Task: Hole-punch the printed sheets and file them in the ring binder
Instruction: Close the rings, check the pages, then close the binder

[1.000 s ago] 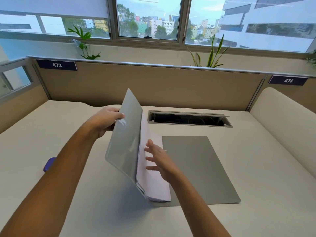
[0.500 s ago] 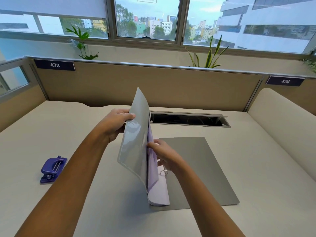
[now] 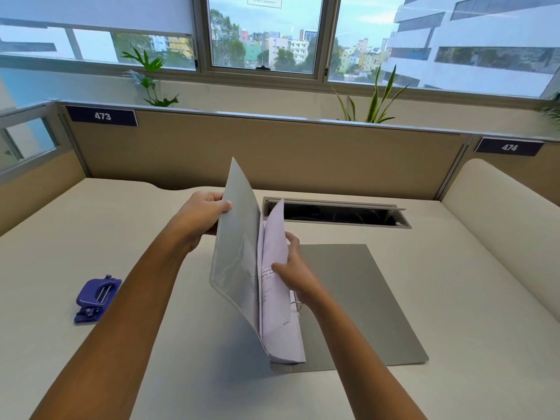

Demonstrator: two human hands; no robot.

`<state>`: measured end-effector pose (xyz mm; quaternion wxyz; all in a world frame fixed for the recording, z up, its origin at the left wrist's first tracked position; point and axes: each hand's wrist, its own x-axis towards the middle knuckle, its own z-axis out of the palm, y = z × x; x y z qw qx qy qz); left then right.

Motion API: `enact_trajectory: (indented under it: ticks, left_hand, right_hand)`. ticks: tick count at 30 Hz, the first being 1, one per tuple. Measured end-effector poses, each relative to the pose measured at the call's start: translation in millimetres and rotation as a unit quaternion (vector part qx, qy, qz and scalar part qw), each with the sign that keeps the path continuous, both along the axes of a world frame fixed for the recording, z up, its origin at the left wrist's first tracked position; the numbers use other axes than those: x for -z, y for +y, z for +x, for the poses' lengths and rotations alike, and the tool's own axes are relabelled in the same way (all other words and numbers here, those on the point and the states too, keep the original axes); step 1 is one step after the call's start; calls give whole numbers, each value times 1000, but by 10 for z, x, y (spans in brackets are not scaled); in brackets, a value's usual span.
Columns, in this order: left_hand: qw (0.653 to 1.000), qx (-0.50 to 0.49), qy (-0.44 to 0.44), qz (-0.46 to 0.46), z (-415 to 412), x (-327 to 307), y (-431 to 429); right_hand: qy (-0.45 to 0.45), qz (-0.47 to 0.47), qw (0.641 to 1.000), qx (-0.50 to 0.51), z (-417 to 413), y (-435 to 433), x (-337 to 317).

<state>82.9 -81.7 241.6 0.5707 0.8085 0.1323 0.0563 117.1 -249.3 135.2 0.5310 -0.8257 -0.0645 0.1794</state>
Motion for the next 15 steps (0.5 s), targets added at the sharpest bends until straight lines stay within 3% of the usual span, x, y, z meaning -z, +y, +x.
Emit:
enact_trajectory:
  ticks: [6,15]
  left_hand:
    - [1000,1,11,-4,-27,9,18]
    - [1000,3,6,11,-19,3,-42]
  right_hand:
    - [-94,-42,995,-13,-61,-22,-8]
    - [-11,-34,999,-12,-41,86,-94]
